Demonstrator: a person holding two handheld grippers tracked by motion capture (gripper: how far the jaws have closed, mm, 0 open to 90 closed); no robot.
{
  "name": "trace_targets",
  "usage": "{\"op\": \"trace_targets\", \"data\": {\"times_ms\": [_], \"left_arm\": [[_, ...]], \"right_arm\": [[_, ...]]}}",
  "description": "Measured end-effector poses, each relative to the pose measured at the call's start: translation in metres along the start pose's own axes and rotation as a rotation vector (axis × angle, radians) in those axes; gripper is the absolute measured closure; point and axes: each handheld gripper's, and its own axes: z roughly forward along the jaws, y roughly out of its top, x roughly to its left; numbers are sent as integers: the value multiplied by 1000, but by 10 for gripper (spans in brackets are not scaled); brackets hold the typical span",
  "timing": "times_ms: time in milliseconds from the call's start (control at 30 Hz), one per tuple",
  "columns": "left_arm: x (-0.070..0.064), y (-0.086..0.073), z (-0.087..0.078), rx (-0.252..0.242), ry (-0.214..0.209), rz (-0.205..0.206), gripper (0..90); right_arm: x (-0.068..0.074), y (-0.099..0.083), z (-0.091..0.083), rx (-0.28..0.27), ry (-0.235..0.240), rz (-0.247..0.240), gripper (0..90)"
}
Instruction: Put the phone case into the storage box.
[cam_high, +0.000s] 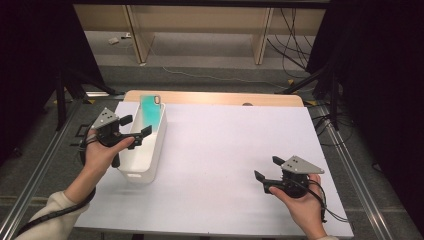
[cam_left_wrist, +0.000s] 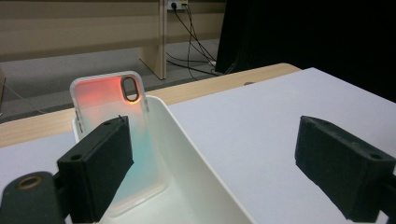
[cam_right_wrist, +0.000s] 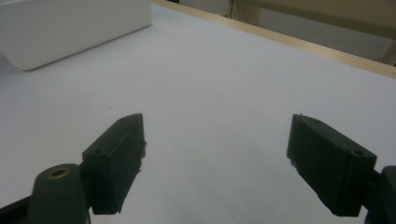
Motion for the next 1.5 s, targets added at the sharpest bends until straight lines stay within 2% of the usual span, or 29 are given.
{"op": "trace_targets", "data": {"times_ms": [67, 100, 167, 367, 400, 500, 533, 633, 667, 700, 767, 833, 900, 1167, 1267, 1500], "left_arm": [[-3, -1, -2, -8, -2, 3, 107], [-4, -1, -2, -5, -6, 8, 107], [-7, -3, -3, -5, -12, 11, 107], [-14, -7, -7, -6, -25, 20, 107], [-15, -7, -7, -3, -28, 23, 107], [-18, -9, -9, -3, -35, 26, 107], [-19, -10, -10, -2, -37, 29, 107], [-22, -13, -12, 0, -44, 31, 108], [-22, -14, -13, -1, -44, 29, 108], [-23, -15, -14, -1, -48, 29, 108], [-25, -16, -15, -4, -55, 20, 110], [-27, -17, -17, -1, -62, 23, 110], [-30, -19, -17, -2, -66, 27, 110], [-40, -26, -20, 10, -91, 33, 111], [-42, -27, -20, 8, -100, 36, 112], [-48, -31, -21, 12, -112, 35, 114]], "right_arm": [[0, 0, 0, -2, 0, 3, 205], [0, 1, -2, 16, 2, -1, 206], [-1, 1, -1, 0, -15, -18, 206], [0, 1, -2, 11, -2, -6, 206], [-1, 1, -1, 0, -15, -17, 206], [-1, 1, -1, 1, -13, -16, 206], [0, 1, -2, 12, -2, -5, 205], [-1, 1, -2, 7, -5, -8, 205], [-1, 1, -1, -16, -8, -10, 205], [-1, 1, -2, 2, -12, -14, 205], [-1, 1, -1, -15, -10, -12, 206], [-1, 1, -2, 2, -12, -13, 205], [-1, 0, -1, -18, -13, -19, 205], [-1, 0, -1, -20, -15, -20, 205], [0, 1, -2, -5, -3, -1, 205], [0, 1, -2, -6, -4, -1, 205]]}}
